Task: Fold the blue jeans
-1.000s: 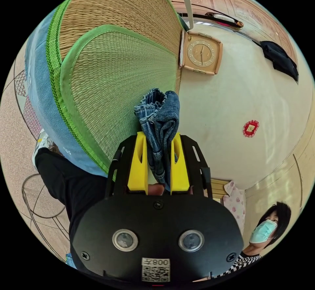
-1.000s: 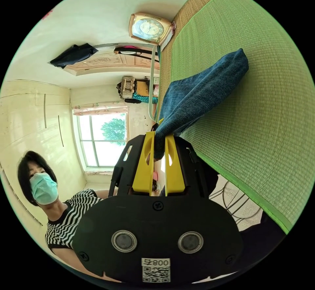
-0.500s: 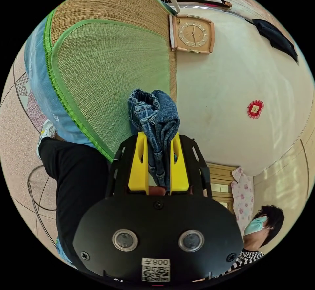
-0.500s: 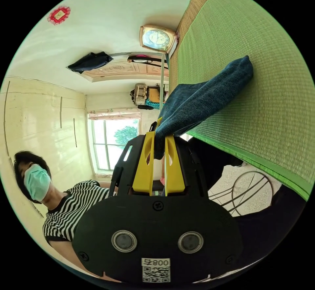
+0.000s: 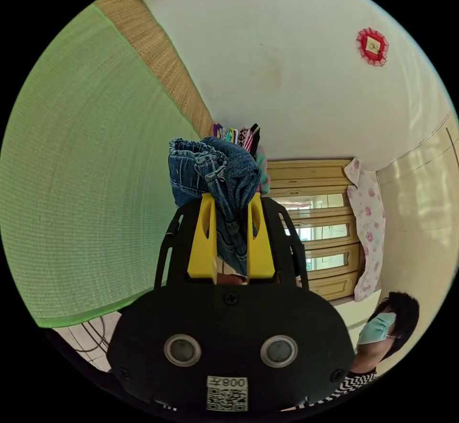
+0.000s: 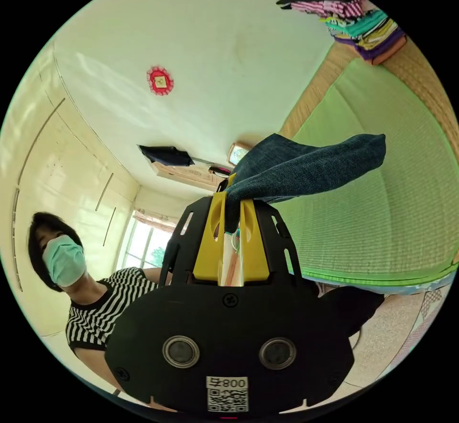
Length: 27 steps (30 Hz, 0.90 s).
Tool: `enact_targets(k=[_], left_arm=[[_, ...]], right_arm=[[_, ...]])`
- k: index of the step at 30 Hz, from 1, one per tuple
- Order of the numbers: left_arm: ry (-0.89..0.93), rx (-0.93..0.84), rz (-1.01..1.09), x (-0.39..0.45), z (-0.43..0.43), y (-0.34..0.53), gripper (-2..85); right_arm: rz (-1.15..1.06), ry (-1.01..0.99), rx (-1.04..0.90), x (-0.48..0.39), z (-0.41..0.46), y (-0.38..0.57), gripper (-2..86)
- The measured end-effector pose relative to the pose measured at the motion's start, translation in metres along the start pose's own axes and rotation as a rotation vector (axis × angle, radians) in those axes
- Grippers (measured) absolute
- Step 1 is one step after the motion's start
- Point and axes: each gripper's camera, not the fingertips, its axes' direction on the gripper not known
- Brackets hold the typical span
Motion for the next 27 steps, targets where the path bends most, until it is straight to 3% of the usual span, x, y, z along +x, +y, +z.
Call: enact_targets(k=[5,9,12,14,16,19,22,27], left_arm=[[0.102,-0.247,0.143,-0.001,0.256,-0.042,10.2],[0.107,-0.375,0.217,-0.032,0.403,-0.044,10.3],[0.009,-0.488,0.231,-0.089,0.511,-0.039,10.5],[-0.193,-0.598,0.235,-0.147,0.582,-0.037,10.6],[-0.354,-0.659,0.244,-0.188,0.62,-0.034,10.5],[-0.27,-0.639,0.224,-0.236,0.653,-0.041,10.3],[-0.312,-0.676,0.311,-0.257,0.693,-0.046,10.4],[-0.391,-0.685,0.366,-0.304,0.749,-0.045,11.4]], right_arm=[[-0.096,0.17,0.244,-0.032,-0.15,-0.011,2.9],[-0.082,0.266,0.366,-0.022,-0.22,0.003,3.0],[0.007,0.335,0.434,0.021,-0.254,0.024,3.0],[0.15,0.384,0.448,0.076,-0.261,0.044,3.0],[0.252,0.335,0.382,0.116,-0.252,0.058,3.2],[0.255,0.352,0.307,0.132,-0.226,0.071,3.6],[0.226,0.302,0.337,0.13,-0.218,0.074,3.7],[0.22,0.385,0.331,0.117,-0.204,0.071,4.3]])
